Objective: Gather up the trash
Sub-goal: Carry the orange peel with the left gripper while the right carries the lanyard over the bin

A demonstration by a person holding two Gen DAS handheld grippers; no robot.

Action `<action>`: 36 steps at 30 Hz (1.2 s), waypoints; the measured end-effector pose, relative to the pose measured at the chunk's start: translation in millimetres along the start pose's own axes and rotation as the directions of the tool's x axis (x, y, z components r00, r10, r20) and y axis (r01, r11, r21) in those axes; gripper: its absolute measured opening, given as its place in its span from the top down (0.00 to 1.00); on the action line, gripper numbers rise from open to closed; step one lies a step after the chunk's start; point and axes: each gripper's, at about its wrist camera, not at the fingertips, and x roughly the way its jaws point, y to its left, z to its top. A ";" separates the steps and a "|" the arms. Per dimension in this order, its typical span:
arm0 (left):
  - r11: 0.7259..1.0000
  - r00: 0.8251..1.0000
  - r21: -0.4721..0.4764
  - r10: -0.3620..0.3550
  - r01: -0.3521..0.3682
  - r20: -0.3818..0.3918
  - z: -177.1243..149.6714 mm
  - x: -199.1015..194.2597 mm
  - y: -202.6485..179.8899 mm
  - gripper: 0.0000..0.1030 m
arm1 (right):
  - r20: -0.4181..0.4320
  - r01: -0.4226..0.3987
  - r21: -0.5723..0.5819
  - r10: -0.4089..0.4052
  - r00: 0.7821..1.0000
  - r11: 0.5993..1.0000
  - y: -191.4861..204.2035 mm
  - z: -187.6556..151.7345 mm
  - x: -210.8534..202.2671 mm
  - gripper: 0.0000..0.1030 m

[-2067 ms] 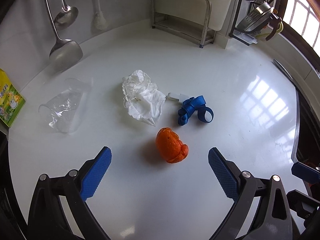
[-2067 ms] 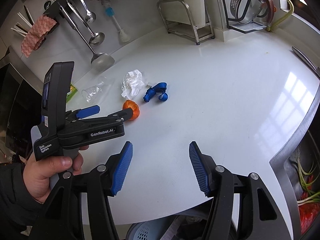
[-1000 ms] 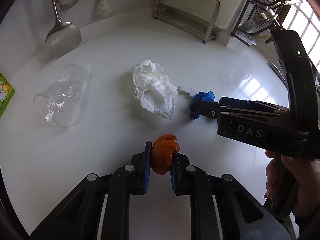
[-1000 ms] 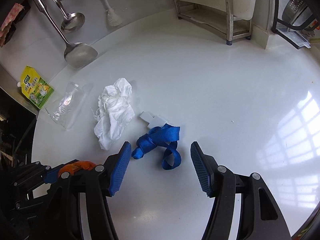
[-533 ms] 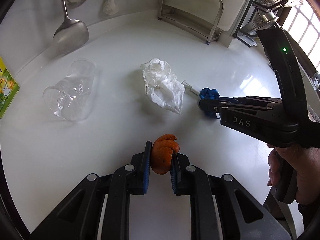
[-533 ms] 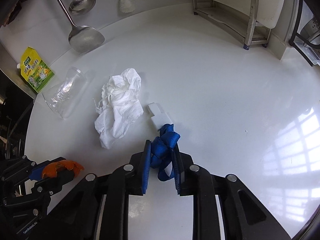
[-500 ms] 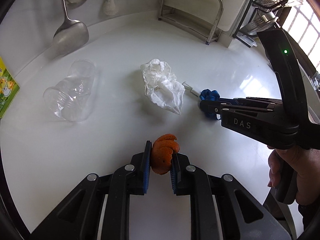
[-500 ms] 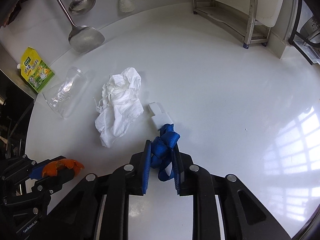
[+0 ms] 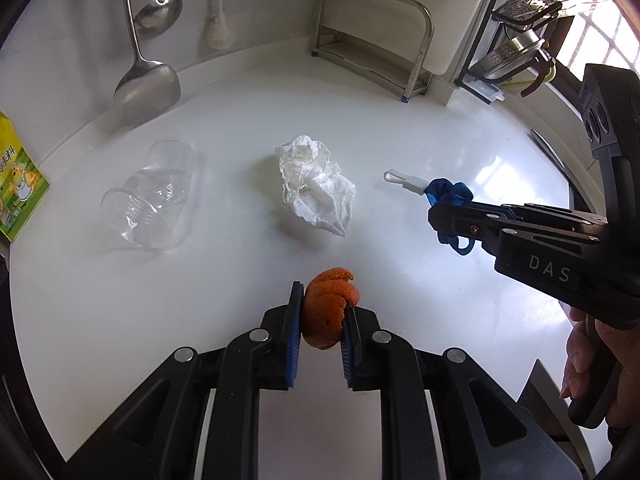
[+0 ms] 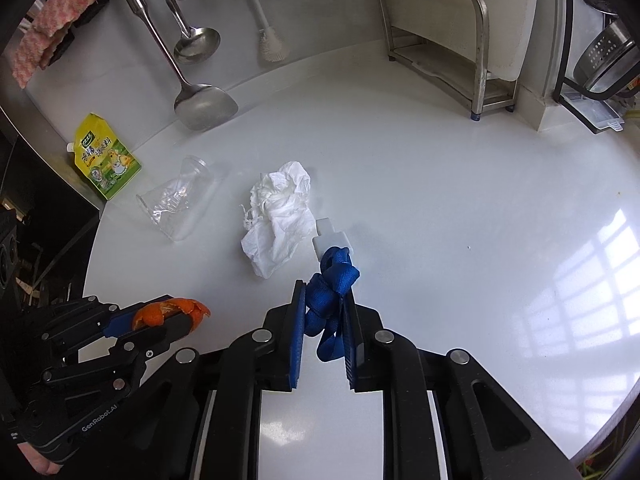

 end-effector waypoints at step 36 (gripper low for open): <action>0.998 1.000 0.056 0.019 -0.020 0.021 -110.8 -79.4 -111.7 0.84 | -0.034 -0.039 -0.015 0.039 0.999 0.999 -18.7 -193.2 -126.9 0.84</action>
